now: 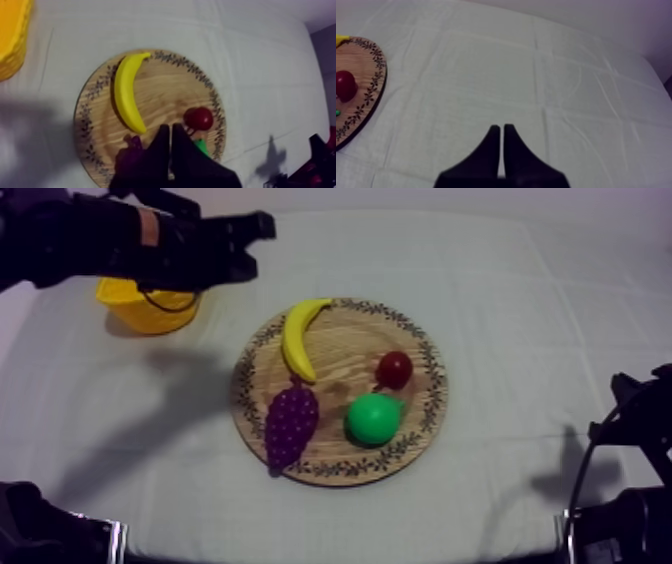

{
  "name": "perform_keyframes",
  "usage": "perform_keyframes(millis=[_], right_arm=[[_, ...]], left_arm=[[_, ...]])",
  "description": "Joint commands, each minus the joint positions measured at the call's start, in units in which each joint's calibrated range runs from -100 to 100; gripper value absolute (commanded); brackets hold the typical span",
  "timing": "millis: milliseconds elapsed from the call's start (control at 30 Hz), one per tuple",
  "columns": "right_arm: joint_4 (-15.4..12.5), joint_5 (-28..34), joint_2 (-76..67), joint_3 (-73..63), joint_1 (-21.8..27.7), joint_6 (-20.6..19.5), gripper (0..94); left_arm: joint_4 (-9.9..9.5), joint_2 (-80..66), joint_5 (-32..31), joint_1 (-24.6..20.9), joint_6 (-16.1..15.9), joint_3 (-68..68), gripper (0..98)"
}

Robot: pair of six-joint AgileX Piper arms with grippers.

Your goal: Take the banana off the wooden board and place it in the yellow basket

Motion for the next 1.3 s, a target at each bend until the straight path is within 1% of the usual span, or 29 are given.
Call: perform_keyframes(millis=[0, 167, 333, 367, 433, 467, 500, 533, 567, 600, 667, 1000, 1133, 1267], right_arm=[[0.0, 0.0, 0.0, 0.1, 0.0, 0.0, 0.4], [0.0, 0.0, 0.0, 0.1, 0.0, 0.0, 0.4], [0.0, 0.0, 0.0, 0.1, 0.0, 0.0, 0.4], [0.0, 0.0, 0.0, 0.1, 0.0, 0.0, 0.4], [0.0, 0.0, 0.0, 0.1, 0.0, 0.0, 0.4], [0.0, 0.0, 0.0, 0.1, 0.0, 0.0, 0.4], [0.0, 0.0, 0.0, 0.1, 0.0, 0.0, 0.4], [0.0, 0.0, 0.0, 0.1, 0.0, 0.0, 0.4], [0.0, 0.0, 0.0, 0.1, 0.0, 0.0, 0.4], [0.0, 0.0, 0.0, 0.1, 0.0, 0.0, 0.4], [0.0, 0.0, 0.0, 0.1, 0.0, 0.0, 0.4], [0.0, 0.0, 0.0, 0.1, 0.0, 0.0, 0.4], [0.0, 0.0, 0.0, 0.1, 0.0, 0.0, 0.4], [0.0, 0.0, 0.0, 0.1, 0.0, 0.0, 0.4]], left_arm=[[0.7, 2.5, -0.1, -0.1, -0.5, 0.0, 0.3], [1.94, 5.2, -1.2, -0.1, -1.5, 0.9, 0.4], [2.36, 6.8, -2.5, -0.1, -2.0, 1.6, 0.9], [2.39, 7.0, -2.7, -0.1, -2.0, 1.7, 8.1], [2.37, 7.3, -2.9, 0.0, -2.2, 1.8, 34.1], [2.31, 7.4, -2.9, 0.0, -2.3, 1.8, 45.2], [2.25, 7.5, -3.0, 0.1, -2.5, 1.8, 54.3], [2.17, 7.5, -3.0, 0.1, -2.7, 1.8, 61.6], [2.11, 7.6, -3.0, 0.1, -2.9, 1.7, 66.4], [2.07, 7.7, -3.1, 0.2, -3.1, 1.7, 69.2], [1.99, 7.8, -3.1, 0.2, -3.6, 1.5, 71.1], [2.16, 11.4, -4.2, 0.1, -3.5, 2.1, 67.3], [2.91, 15.0, -4.1, -0.1, -3.7, 0.8, 66.0], [4.34, 19.7, -2.7, -1.0, -4.5, -1.8, 65.1]])
